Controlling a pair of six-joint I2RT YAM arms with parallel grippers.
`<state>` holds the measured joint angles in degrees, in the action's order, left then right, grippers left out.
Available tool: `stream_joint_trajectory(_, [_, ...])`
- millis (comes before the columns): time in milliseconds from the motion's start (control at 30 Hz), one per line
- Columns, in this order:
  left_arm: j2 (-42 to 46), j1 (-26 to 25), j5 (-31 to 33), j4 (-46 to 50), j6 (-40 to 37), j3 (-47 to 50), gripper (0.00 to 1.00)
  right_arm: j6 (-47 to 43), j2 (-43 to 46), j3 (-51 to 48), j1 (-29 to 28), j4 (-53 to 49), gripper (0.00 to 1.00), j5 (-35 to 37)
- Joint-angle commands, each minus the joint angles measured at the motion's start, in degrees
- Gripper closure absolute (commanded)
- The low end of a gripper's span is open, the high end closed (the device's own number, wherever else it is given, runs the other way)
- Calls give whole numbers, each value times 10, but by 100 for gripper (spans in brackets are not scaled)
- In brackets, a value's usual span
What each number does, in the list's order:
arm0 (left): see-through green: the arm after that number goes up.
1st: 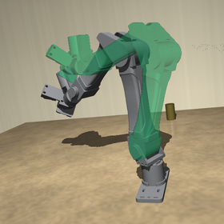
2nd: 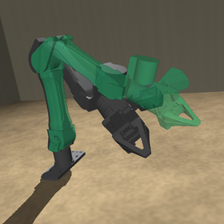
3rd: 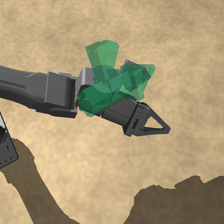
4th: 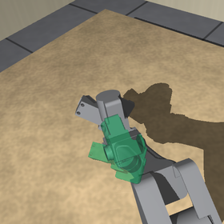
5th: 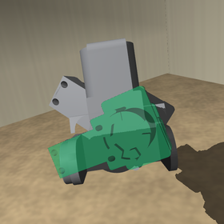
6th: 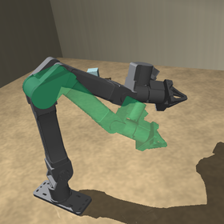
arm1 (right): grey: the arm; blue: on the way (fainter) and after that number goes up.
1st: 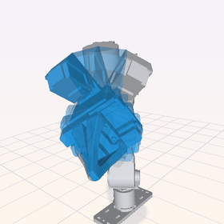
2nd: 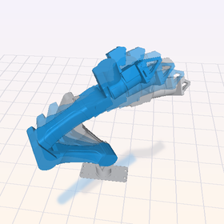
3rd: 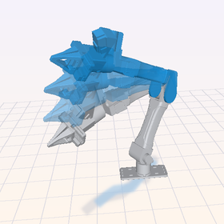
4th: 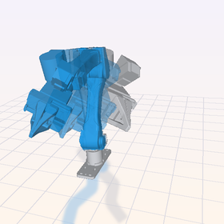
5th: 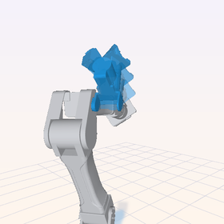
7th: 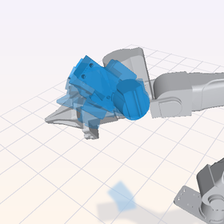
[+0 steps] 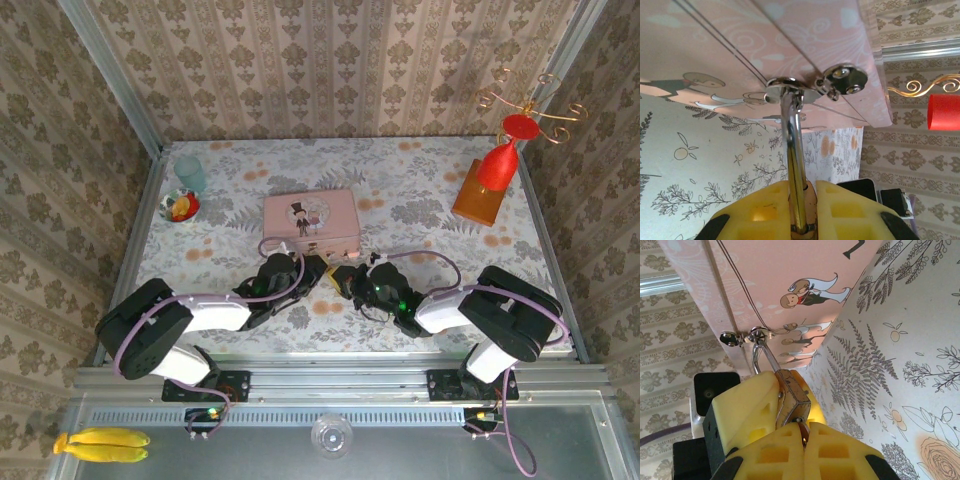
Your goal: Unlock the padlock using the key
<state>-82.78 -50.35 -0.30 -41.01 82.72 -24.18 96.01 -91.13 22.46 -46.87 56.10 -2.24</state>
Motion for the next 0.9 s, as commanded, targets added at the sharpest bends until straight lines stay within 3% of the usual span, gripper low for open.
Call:
stream_joint_trajectory(0, [0, -44, -52, -53, -23, -46, 100, -5, -7, 19, 10, 34, 100, 3])
stream_joint_trajectory(133, [-6, -47, -46, -51, -22, -48, 100, -22, 16, 22, 13, -2, 100, -1])
stream_joint_trajectory(200, [-4, -40, -38, -42, -25, -43, 100, -36, 36, 23, 15, -42, 92, -5])
stream_joint_trajectory(333, [-7, -13, -25, -25, -34, -37, 100, -79, 94, 17, 16, -140, 66, -13])
stream_joint_trajectory(467, [-13, 10, -19, -25, -43, -39, 100, -153, 166, 25, 17, -286, 55, -17])
stream_joint_trajectory(733, [-4, 32, -27, -17, -53, -31, 100, -330, 236, 63, 21, -489, 58, -11])
stream_joint_trajectory(867, [-1, 33, -30, -20, -54, -23, 100, -472, 268, 76, -4, -539, 58, 63])
